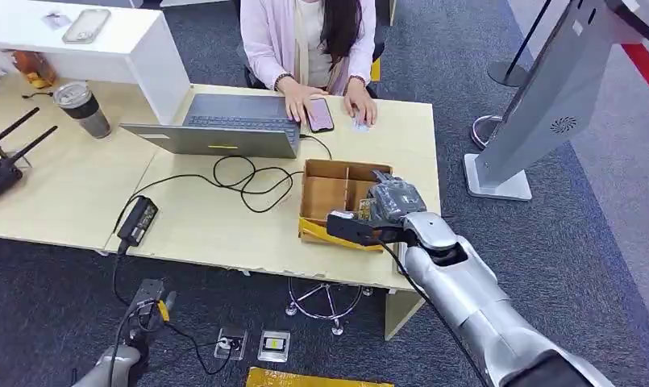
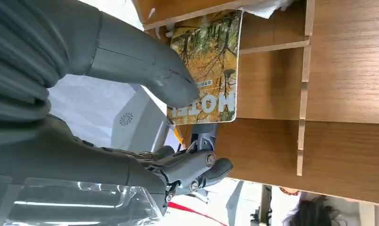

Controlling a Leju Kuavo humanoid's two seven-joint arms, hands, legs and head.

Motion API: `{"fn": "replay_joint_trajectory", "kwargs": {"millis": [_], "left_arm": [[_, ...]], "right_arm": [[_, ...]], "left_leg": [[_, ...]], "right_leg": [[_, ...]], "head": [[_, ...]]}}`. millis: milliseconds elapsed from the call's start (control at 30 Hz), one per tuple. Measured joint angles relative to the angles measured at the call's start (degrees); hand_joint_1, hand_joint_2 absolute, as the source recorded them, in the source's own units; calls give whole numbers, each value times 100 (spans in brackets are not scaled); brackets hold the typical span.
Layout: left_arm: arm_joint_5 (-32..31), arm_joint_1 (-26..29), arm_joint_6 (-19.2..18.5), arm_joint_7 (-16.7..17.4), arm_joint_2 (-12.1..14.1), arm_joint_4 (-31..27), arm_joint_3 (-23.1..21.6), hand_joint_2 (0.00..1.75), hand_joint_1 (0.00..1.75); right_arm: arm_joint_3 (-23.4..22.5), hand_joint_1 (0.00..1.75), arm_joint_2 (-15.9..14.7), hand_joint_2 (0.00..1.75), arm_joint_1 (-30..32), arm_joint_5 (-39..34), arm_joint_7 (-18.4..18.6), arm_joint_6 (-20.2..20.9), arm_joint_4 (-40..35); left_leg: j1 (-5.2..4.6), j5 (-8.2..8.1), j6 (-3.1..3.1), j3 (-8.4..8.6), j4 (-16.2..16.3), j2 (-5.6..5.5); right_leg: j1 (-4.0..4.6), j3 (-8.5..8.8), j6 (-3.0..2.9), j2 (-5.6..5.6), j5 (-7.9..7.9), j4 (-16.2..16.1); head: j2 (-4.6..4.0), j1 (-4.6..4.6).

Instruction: Pass the card to the sensor for recognition and then transmit it.

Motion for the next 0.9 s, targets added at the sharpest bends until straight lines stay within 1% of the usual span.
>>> {"fn": "replay_joint_trajectory", "kwargs": {"millis": [500, 733, 900], "left_arm": [[-42, -1, 2, 0, -2, 0, 0, 0, 0], [-52, 0, 55, -15, -2, 0, 2, 0, 0], [-66, -1, 79, -15, -2, 0, 4, 0, 0]], "right_arm": [[-17, 175, -59, 175, 6, -76, -52, -33, -61], [-201, 175, -164, 175, -193, -92, -31, -103, -356], [-284, 175, -192, 175, -204, -94, -2, -103, -549]], "left_leg": [[0, 0, 0, 0, 0, 0], [0, 0, 0, 1, 1, 0], [0, 0, 0, 1, 1, 0]], "right_leg": [[0, 0, 0, 0, 0, 0], [0, 0, 0, 0, 0, 0], [0, 0, 0, 0, 0, 1]], "head": [[0, 0], [0, 0], [0, -2]]}}
